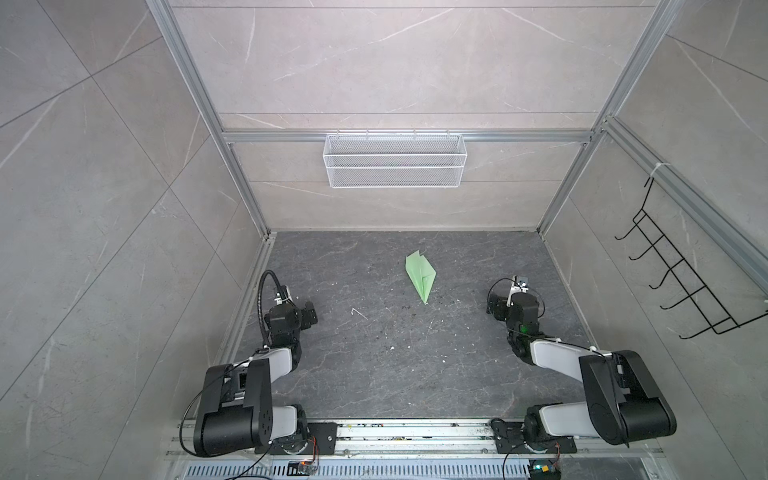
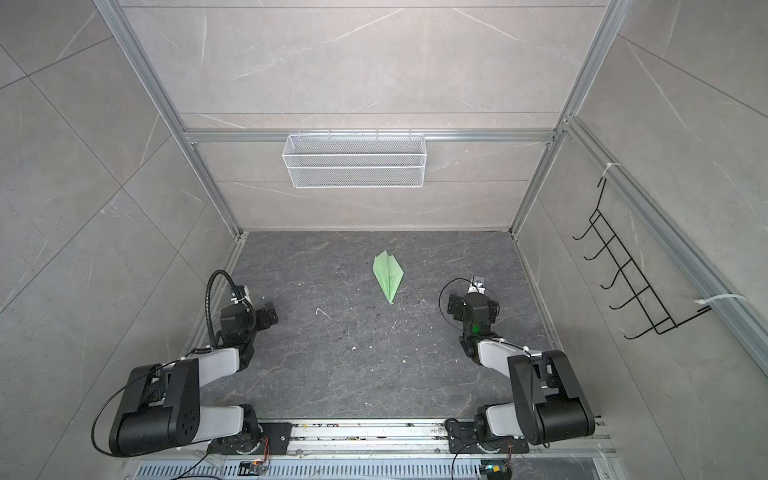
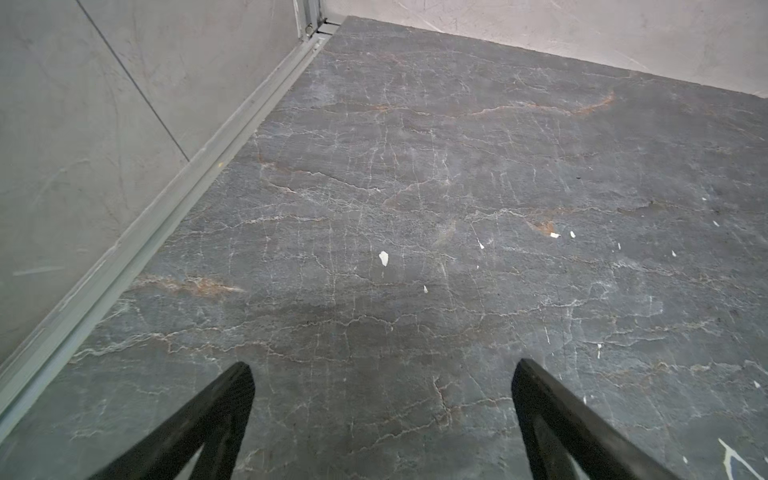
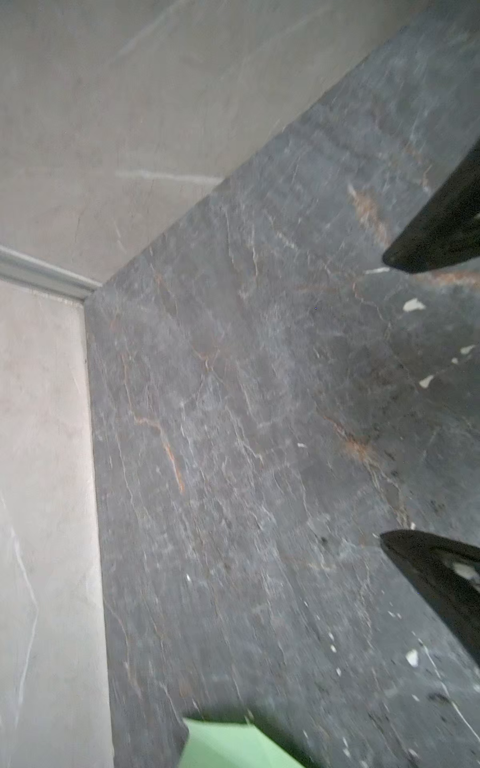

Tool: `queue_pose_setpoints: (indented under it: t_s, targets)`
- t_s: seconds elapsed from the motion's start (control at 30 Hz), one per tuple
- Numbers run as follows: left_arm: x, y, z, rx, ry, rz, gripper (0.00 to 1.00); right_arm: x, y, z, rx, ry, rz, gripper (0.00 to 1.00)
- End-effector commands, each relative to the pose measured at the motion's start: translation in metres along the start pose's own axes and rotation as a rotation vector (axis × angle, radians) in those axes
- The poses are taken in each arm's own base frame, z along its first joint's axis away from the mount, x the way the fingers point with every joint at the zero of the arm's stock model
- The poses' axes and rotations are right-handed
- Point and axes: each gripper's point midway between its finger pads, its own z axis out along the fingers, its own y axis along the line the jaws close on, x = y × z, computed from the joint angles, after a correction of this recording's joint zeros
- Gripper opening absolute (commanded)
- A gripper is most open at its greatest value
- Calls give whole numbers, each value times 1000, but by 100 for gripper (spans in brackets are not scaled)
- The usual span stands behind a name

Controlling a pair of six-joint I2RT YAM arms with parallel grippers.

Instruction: Fold a paper plane with a square sheet of paper (pick it up from the middle)

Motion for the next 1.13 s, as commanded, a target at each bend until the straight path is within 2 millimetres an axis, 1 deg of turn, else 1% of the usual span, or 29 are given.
queue_pose_setpoints:
  t_s: [0.0,0.1,0.17,0.23,0.3,0.37,0.4,1.1]
  targets:
    - [-33,-23,0,145,-141,47,99,-18,22,-2,-132,-117,-39,99]
    - [-27,-22,6,153,-137,39,99,-12,28,0,-164,-134,-53,99]
    - [-23,-22,11,152,-125,37,99,-9,28,-2,-170,-165,-49,99]
    - [-22,-22,11,151,-119,37,99,-10,28,-3,-171,-159,-52,99]
    - [-22,-19,13,136,-113,32,99,-9,25,1,-150,-142,-46,99]
    - [-21,-18,15,127,-99,38,100,-9,16,9,-85,-103,-27,99]
    - [-22,-19,16,126,-100,41,100,-7,16,9,-84,-91,-31,99]
    - [-21,-21,18,110,-81,62,100,-9,16,9,-78,-100,-34,99]
